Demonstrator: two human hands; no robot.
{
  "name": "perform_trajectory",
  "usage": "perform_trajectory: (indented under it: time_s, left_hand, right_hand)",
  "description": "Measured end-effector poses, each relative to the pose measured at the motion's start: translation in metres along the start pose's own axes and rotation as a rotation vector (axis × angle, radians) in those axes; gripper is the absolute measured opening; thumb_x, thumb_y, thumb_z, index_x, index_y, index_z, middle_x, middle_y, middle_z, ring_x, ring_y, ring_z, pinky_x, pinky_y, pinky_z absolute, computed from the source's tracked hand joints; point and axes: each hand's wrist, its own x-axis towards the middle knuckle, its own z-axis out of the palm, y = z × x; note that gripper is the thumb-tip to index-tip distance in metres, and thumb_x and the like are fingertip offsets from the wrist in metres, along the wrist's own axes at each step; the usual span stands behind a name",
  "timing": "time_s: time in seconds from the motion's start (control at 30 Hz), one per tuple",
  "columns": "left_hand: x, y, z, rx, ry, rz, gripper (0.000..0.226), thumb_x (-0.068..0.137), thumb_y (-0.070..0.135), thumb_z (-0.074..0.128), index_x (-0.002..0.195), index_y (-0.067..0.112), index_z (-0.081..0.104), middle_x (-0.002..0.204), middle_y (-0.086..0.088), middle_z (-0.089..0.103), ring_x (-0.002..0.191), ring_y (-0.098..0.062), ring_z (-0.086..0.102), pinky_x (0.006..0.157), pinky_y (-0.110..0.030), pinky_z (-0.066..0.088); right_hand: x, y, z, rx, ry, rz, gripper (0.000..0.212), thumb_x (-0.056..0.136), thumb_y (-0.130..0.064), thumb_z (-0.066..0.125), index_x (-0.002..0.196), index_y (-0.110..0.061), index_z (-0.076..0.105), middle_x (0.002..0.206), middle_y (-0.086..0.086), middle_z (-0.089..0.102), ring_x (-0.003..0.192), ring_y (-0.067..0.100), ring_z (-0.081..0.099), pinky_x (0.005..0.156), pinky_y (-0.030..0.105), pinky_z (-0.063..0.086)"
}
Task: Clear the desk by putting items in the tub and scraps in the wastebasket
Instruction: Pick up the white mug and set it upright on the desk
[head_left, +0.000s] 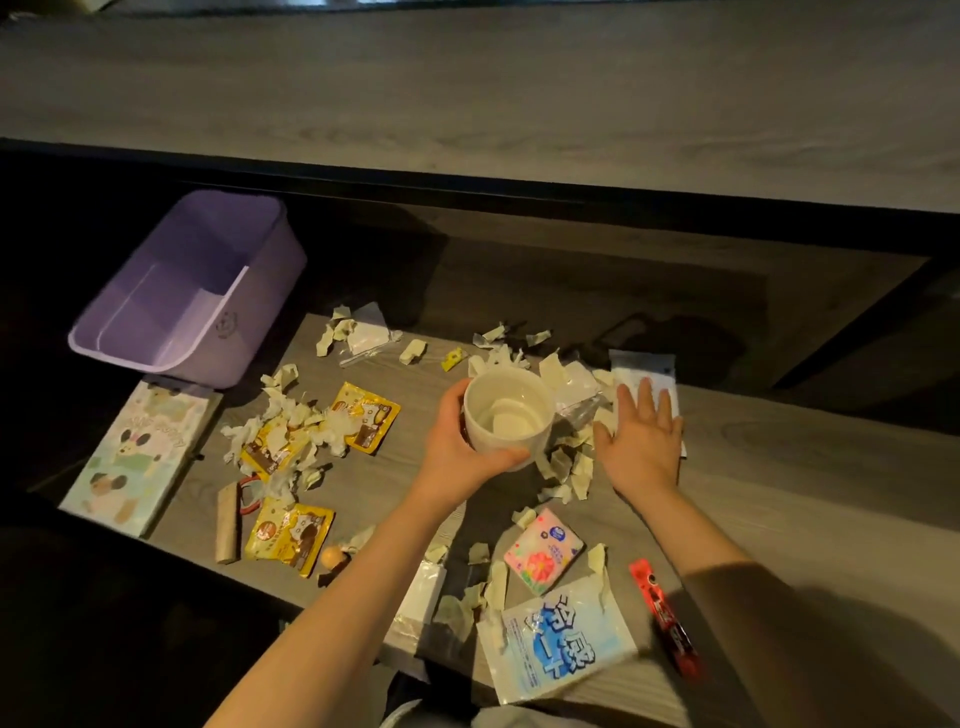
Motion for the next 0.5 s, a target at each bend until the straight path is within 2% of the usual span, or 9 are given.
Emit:
perform_trajectory:
  time_s: [0.07,0.23,0.3,0.37,0.43,0.5]
  left_hand:
    - [0.003,0.001,0.001,0.007,-0.001,0.004,0.085,0.061,0.005,0.084,0.126,0.03,0.035,0.12,0.013,0.048,0.114,-0.009,0.051,0.089,-0.024,0.05]
    - [0.008,0.005,0.002,0.023,0.006,0.018,0.088,0.057,0.011,0.087,0.123,0.036,0.035,0.118,0.019,0.047,0.11,-0.002,0.05,0.078,-0.009,0.048]
    - [0.009,0.006,0.002,0.042,0.017,0.019,0.083,0.052,0.022,0.085,0.116,0.046,0.036,0.118,0.02,0.046,0.111,-0.002,0.049,0.078,-0.011,0.046]
    - [0.01,0.007,0.002,0.058,0.02,0.023,0.079,0.051,0.026,0.083,0.111,0.05,0.037,0.117,0.021,0.046,0.111,-0.003,0.049,0.079,-0.012,0.044]
    - [0.011,0.004,0.004,0.057,0.009,0.034,0.081,0.055,0.018,0.086,0.113,0.047,0.037,0.117,0.019,0.047,0.111,-0.005,0.05,0.078,-0.012,0.045]
    - [0.013,0.002,0.007,0.063,-0.007,0.044,0.083,0.059,0.011,0.086,0.119,0.04,0.037,0.119,0.013,0.048,0.112,-0.006,0.05,0.075,-0.008,0.047]
  right_hand:
    - [-0.006,-0.008,0.003,0.009,-0.007,-0.051,0.061,0.097,-0.044,0.034,0.151,-0.022,0.013,0.16,0.007,0.0,0.147,0.029,-0.003,0.118,0.045,0.005]
    - [-0.017,-0.031,-0.001,0.107,-0.045,-0.114,0.054,0.097,-0.03,0.037,0.149,-0.024,0.021,0.16,-0.003,0.01,0.147,0.019,0.005,0.118,0.04,0.012]
    - [-0.02,-0.036,-0.004,0.163,-0.058,-0.128,0.053,0.097,-0.024,0.039,0.148,-0.023,0.025,0.158,-0.004,0.018,0.146,0.016,0.011,0.117,0.038,0.017]
    - [-0.019,-0.037,-0.007,0.231,-0.083,-0.131,0.049,0.098,-0.021,0.038,0.146,-0.022,0.031,0.152,-0.001,0.032,0.142,0.017,0.025,0.115,0.039,0.027]
    - [-0.016,-0.035,-0.011,0.38,-0.105,-0.075,0.042,0.098,-0.024,0.039,0.14,-0.028,0.038,0.141,0.0,0.048,0.128,0.02,0.044,0.102,0.041,0.044]
    - [-0.013,-0.034,-0.017,0.622,-0.087,0.004,0.036,0.099,-0.031,0.04,0.134,-0.033,0.045,0.131,-0.003,0.055,0.115,0.017,0.054,0.089,0.038,0.051]
